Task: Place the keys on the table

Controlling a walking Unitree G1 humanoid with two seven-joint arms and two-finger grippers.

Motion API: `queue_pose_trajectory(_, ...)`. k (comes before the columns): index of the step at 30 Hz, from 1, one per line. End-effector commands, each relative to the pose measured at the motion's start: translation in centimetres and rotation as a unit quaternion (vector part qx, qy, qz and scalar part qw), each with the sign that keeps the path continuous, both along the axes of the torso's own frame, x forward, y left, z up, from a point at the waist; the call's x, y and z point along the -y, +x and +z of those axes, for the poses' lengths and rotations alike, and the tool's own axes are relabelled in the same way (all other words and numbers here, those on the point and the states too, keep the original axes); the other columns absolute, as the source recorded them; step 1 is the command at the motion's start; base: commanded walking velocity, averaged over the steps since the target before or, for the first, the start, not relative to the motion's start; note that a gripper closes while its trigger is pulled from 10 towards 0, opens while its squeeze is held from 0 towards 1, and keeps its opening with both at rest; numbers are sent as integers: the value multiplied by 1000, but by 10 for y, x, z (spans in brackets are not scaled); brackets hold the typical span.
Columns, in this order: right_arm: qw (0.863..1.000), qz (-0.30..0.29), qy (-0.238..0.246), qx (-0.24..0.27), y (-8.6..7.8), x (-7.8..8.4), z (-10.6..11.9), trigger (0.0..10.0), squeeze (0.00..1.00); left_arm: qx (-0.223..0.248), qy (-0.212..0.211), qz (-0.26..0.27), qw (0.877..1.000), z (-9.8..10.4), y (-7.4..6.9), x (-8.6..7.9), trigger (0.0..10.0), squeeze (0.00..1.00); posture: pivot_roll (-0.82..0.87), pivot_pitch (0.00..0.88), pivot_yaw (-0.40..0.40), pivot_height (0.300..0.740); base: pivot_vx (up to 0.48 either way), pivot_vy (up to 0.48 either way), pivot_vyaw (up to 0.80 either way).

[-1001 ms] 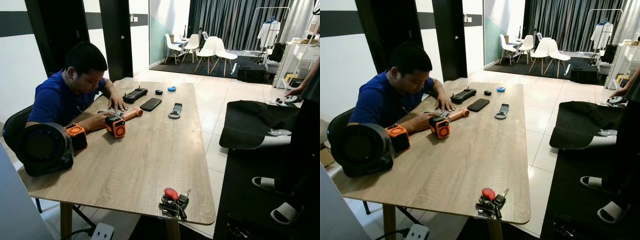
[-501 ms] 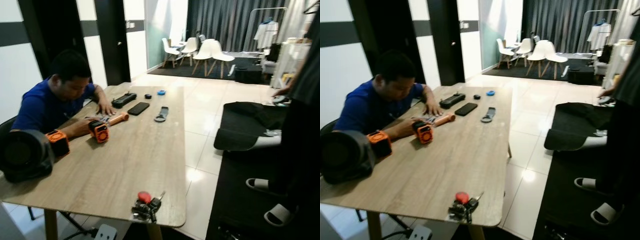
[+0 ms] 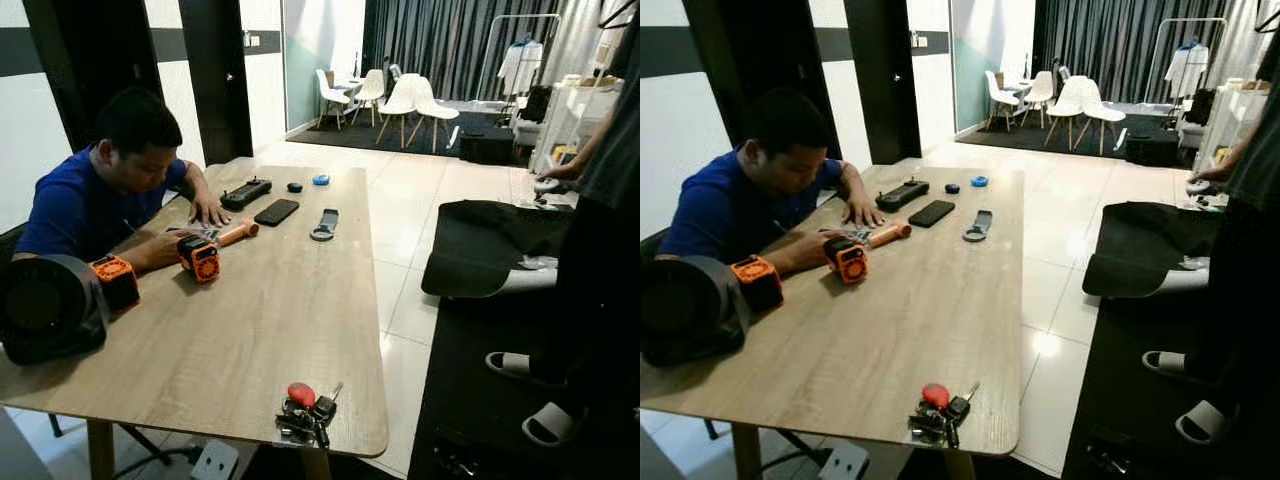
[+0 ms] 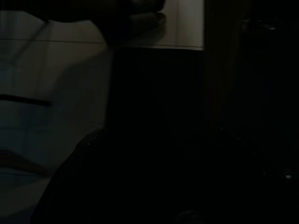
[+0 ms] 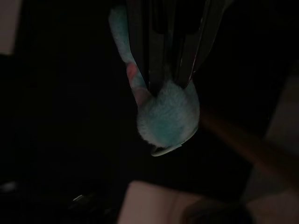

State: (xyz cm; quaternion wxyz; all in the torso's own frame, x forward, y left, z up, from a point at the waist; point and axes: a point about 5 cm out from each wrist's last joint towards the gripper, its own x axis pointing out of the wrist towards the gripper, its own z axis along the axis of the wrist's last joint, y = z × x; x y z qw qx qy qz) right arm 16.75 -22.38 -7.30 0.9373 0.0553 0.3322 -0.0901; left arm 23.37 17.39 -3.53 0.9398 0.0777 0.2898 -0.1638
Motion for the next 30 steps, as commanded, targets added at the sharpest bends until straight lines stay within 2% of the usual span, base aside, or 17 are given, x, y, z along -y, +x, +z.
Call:
queue_pose_trajectory(1,999,-20,-26,20,1,13,6,10000,0,6,12,5,1000,5,3,-8,10000,0,50,10,30,740,0,0,0)
queue_pose_trajectory(6,991,-58,-83,89,13,49,30,10000,0,18,-7,-4,1000,12,1,-15,10000,0,55,15,22,740,0,0,0)
queue_pose_trajectory(8,988,-62,-94,102,15,54,35,10000,0,19,-9,-9,1000,12,0,-17,10000,0,55,17,22,740,0,0,0)
queue_pose_trajectory(10,979,-76,-123,146,22,68,51,10000,0,27,4,-31,999,15,-3,-20,10000,0,54,17,23,740,0,0,0)
queue_pose_trajectory(12,968,-88,-141,187,30,77,66,10000,0,30,-2,-45,999,17,-4,-22,10000,0,50,20,25,740,0,0,0)
queue_pose_trajectory(13,968,-88,-141,187,30,77,66,10000,0,30,-2,-45,999,17,-4,-22,10000,0,50,20,25,740,0,0,0)
queue_pose_trajectory(14,956,-98,-153,231,42,86,85,10000,0,37,-11,-88,995,20,-10,-21,10000,0,42,22,25,740,0,0,0)
queue_pose_trajectory(15,956,-98,-153,231,42,86,85,10000,0,37,-11,-88,995,20,-10,-21,10000,0,42,22,25,740,0,0,0)
queue_pose_trajectory(17,951,-90,-153,255,51,87,97,10000,0,40,-17,-157,987,22,-20,-18,10000,0,42,22,25,740,0,0,0)
queue_pose_trajectory(18,951,-90,-153,255,51,87,97,10000,0,40,-17,-157,987,22,-20,-18,10000,0,42,22,25,740,0,0,0)
queue_pose_trajectory(21,951,-76,-149,260,56,85,100,10000,0,29,-11,-199,979,20,-28,-18,10000,0,42,22,21,740,0,0,0)
queue_pose_trajectory(23,956,-49,-140,255,60,78,98,10000,0,14,18,-251,968,15,-36,-16,10000,0,43,20,17,740,0,0,0)
queue_pose_trajectory(25,956,-35,-139,255,62,75,97,10000,0,8,21,-262,965,13,-38,-16,10000,0,43,20,17,740,0,0,0)
queue_pose_trajectory(26,952,-25,-141,269,64,72,101,10000,0,9,13,-258,966,14,-38,-16,10000,0,48,17,16,740,0,0,0)
queue_pose_trajectory(28,935,-22,-142,323,70,69,119,10000,0,17,4,-250,968,16,-36,-16,10000,0,48,17,16,740,0,0,0)
queue_pose_trajectory(29,922,-28,-138,360,76,70,134,10000,0,19,-1,-250,968,17,-35,-16,10000,0,50,17,21,740,0,0,0)
queue_pose_trajectory(30,916,-25,-134,378,83,69,144,10000,0,24,-2,-250,968,18,-34,-15,10000,0,47,18,27,740,0,0,0)
